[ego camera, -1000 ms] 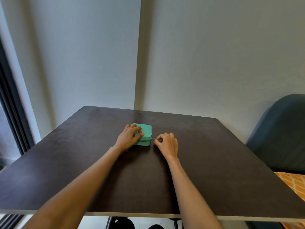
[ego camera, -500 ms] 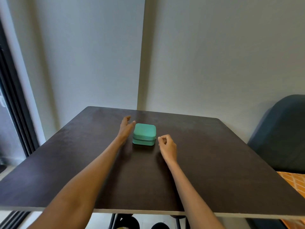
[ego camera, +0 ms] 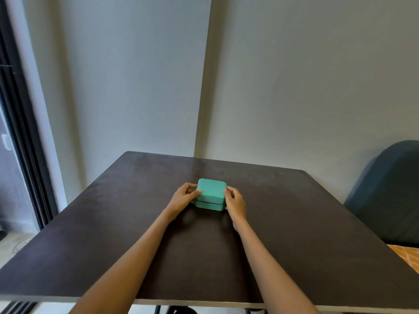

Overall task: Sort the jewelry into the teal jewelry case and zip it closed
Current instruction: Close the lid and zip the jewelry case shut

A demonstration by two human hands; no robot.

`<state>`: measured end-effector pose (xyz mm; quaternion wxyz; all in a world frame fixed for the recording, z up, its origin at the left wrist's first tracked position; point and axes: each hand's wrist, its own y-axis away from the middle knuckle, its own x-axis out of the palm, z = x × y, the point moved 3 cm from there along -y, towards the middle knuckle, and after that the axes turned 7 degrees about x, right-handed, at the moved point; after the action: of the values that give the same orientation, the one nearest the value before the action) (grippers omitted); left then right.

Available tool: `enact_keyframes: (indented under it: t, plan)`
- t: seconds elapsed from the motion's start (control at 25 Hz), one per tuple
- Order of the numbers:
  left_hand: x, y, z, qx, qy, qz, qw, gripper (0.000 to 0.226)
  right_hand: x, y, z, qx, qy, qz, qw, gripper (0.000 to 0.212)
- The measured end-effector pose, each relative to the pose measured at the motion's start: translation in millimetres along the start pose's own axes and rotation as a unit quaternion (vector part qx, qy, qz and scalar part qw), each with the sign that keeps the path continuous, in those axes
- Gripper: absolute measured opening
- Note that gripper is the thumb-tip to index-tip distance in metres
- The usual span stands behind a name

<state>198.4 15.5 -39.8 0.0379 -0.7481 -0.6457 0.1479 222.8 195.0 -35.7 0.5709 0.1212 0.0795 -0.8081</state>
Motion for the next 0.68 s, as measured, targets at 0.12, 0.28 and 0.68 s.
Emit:
enact_keyframes:
  t: [0.12, 0.28, 0.68]
  plan:
    - [-1.3, 7.6, -2.0, 0.008, -0.002, -0.019, 1.000, 0.035, -5.1, 1.9, -6.6, -0.011, -0.027, -0.021, 0.999, 0.031]
    - [2.6, 15.5, -5.0, 0.004, -0.050, 0.038, 0.998, 0.072, -10.1, 18.6, -4.0, -0.038, -0.026, -0.064, 0.997, 0.030]
    - [9.1, -12.1, -6.5, 0.057, -0.180, -0.070, 0.980, 0.071, 15.1, -14.2, 26.7, -0.088, 0.117, 0.045, 0.988, 0.047]
